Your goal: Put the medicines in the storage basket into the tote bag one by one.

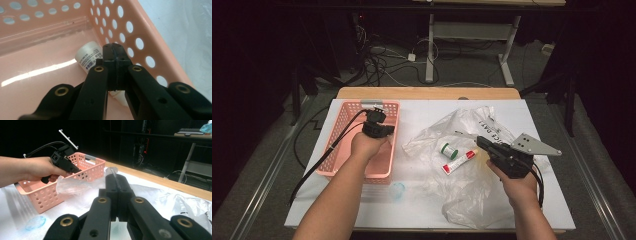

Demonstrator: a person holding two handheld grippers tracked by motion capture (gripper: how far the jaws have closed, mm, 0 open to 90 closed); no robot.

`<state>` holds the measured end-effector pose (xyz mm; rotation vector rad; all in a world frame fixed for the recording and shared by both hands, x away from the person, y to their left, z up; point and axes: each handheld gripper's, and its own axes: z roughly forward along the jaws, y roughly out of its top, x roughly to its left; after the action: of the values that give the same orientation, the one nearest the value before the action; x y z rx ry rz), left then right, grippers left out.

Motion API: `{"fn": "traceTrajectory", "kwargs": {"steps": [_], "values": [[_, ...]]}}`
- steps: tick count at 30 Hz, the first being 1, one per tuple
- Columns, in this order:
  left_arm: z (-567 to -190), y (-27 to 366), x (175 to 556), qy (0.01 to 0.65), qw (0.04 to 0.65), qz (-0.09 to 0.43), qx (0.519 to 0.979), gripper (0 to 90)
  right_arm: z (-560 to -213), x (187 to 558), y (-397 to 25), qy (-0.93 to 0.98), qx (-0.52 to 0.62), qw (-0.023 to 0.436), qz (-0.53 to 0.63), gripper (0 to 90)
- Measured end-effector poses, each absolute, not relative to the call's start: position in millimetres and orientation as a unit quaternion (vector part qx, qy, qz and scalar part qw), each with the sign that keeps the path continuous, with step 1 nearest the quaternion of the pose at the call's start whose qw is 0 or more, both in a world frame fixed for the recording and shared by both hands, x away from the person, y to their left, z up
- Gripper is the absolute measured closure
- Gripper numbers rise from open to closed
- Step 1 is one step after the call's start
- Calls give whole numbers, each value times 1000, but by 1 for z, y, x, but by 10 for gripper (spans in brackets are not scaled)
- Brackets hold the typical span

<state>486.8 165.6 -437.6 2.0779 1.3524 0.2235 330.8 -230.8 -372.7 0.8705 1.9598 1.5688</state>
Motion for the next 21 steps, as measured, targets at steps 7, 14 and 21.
{"fn": "traceTrajectory", "kwargs": {"steps": [7,14,21], "values": [[-434,178,479,523,288,113,794,884,-372,331,-231,715,316,241,574,900],[-421,197,467,530,290,144,784,882,-372,331,-230,717,314,241,574,900],[-417,199,470,538,300,141,775,731,-372,331,-227,719,312,241,573,900]]}}
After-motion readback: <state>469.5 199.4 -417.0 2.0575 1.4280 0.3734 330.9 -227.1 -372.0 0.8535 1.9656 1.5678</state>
